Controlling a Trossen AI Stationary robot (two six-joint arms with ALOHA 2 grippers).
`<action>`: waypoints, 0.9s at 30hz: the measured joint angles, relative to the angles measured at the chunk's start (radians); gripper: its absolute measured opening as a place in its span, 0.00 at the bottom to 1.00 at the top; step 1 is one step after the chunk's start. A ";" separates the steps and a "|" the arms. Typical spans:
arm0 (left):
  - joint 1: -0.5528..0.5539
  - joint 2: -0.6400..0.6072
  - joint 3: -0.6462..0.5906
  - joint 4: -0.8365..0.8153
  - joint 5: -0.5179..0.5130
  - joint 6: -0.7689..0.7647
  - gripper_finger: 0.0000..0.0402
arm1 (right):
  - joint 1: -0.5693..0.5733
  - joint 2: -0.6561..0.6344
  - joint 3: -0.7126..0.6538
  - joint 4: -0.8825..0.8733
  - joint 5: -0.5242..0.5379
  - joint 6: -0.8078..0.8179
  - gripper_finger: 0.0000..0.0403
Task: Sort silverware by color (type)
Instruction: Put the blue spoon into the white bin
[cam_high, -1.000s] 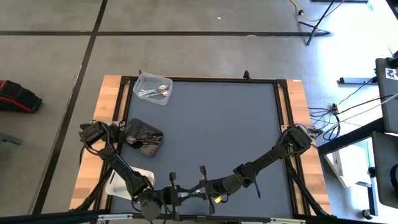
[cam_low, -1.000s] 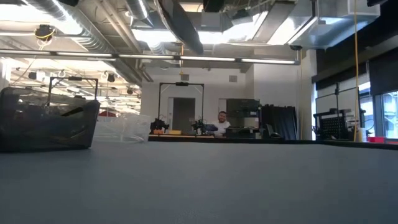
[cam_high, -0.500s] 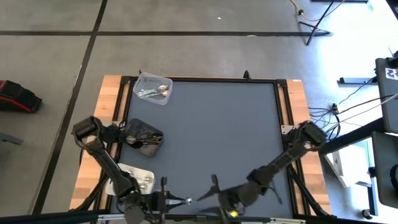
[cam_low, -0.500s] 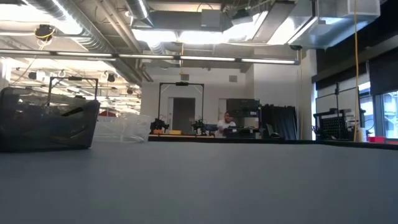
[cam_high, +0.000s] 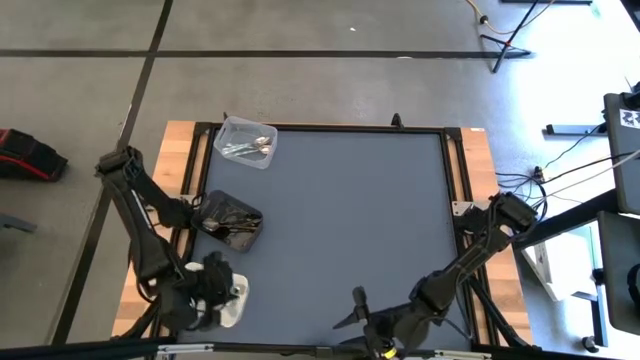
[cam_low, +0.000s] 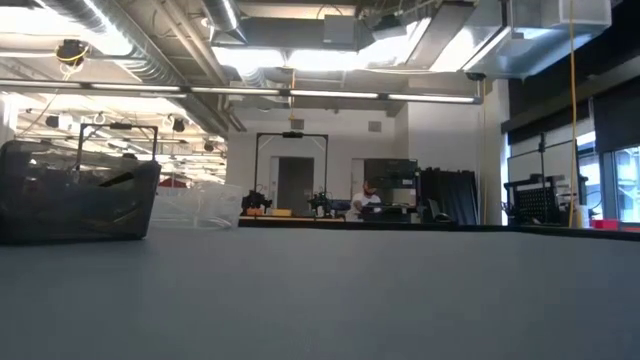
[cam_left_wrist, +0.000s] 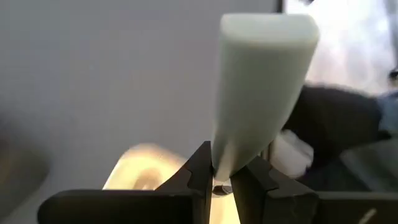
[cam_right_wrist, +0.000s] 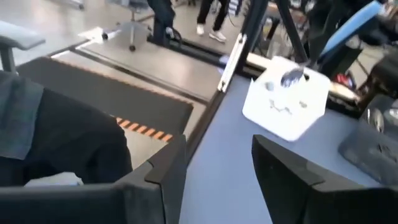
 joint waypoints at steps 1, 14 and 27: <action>-0.005 -0.016 0.000 -0.057 0.036 -0.044 0.10 | 0.000 0.000 0.000 -0.014 -0.001 0.010 0.43; -0.077 0.024 0.000 -0.334 0.168 -0.200 0.09 | 0.001 0.000 0.000 -0.262 -0.017 0.275 0.43; -0.114 0.171 -0.001 -0.381 0.203 -0.203 0.11 | -0.016 0.000 0.000 -0.326 0.019 0.323 0.43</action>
